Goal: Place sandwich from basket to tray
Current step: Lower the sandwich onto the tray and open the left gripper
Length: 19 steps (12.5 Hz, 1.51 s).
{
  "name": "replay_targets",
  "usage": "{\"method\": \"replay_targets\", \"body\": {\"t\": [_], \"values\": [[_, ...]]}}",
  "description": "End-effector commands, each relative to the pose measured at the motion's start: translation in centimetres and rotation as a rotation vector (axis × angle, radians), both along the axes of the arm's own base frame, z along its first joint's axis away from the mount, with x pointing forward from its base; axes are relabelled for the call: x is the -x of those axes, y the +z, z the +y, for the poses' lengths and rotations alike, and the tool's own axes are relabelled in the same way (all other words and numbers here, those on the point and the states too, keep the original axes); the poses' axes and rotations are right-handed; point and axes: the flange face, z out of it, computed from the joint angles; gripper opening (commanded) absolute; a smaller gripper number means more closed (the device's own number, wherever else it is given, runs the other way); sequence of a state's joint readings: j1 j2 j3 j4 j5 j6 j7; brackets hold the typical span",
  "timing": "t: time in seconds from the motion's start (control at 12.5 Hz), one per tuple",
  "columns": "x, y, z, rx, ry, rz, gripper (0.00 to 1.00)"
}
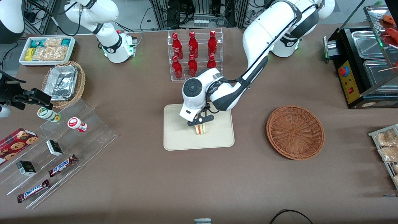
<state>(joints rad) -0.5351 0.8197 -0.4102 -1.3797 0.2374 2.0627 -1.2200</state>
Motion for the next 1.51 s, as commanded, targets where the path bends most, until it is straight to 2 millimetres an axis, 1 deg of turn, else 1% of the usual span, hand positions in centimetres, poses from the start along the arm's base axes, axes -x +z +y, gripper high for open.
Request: {"method": "replay_targets", "body": {"t": [0.0, 0.16, 0.24, 0.32, 0.4, 0.48, 0.64, 0.88, 0.96, 1.04, 1.12, 1.2, 1.36, 1.43], "values": [[-0.3, -0.6, -0.6, -0.013, 0.036, -0.019, 0.00], [-0.7, -0.9, -0.8, -0.007, 0.066, -0.020, 0.00], [-0.8, -1.1, -0.7, -0.008, 0.077, -0.018, 0.24], [-0.8, -0.9, -0.8, -0.006, 0.078, -0.019, 0.86], [-0.9, -0.5, -0.8, -0.004, 0.077, -0.026, 1.00], [-1.1, 0.2, -0.6, -0.002, 0.078, -0.033, 1.00], [-1.8, 3.2, -0.3, 0.005, 0.082, -0.054, 1.00], [-1.9, 7.7, 0.4, -0.007, 0.078, -0.078, 1.00], [-3.2, 8.8, 1.7, -0.013, 0.103, -0.076, 1.00], [-3.9, 10.1, 2.6, -0.020, 0.100, -0.069, 1.00], [-4.7, 11.4, 3.9, -0.026, 0.039, -0.065, 1.00], [-5.9, 12.6, 6.0, -0.029, -0.028, -0.060, 1.00], [-6.8, 14.5, 9.2, -0.051, -0.123, -0.012, 1.00], [-8.1, 15.4, 11.9, -0.060, -0.157, 0.009, 1.00]]}}
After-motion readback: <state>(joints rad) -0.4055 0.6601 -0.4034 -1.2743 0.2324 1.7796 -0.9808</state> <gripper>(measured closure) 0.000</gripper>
